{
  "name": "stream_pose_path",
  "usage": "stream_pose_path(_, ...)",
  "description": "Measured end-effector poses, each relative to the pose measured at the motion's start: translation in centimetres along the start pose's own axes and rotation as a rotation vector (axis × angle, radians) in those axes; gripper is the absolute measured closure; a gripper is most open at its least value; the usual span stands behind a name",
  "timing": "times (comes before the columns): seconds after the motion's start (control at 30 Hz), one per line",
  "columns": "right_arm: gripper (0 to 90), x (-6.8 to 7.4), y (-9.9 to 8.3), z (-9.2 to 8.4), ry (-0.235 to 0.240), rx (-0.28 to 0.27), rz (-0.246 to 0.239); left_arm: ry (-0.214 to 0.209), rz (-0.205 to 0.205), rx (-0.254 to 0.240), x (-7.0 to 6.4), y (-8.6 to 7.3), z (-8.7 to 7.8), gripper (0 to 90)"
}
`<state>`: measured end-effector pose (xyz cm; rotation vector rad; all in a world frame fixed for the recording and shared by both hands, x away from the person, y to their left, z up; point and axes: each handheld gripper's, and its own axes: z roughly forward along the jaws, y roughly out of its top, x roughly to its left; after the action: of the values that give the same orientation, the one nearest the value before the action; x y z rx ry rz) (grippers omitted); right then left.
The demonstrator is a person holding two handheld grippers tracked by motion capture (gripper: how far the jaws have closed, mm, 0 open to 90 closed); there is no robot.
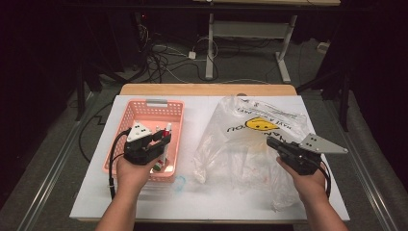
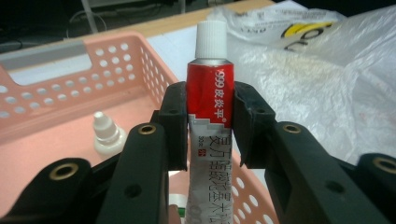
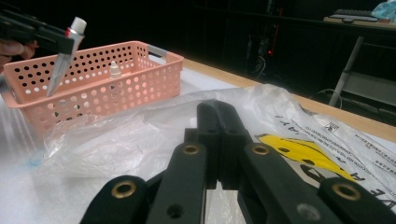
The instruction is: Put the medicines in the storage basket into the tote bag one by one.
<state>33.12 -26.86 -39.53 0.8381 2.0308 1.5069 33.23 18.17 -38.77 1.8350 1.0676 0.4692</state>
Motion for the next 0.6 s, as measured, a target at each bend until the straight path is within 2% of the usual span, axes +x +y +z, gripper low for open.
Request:
stream_pose_path(0.23,90.0,0.0,-0.1,0.2,0.004,0.002,0.007,-0.018,0.025,-0.025,-1.3,0.3,-0.2,66.9)
stream_pose_path(0.6,90.0,0.0,-0.1,0.3,0.009,-0.001,0.018,-0.101,0.042,-0.075,-3.7,1.1,-1.2,66.9)
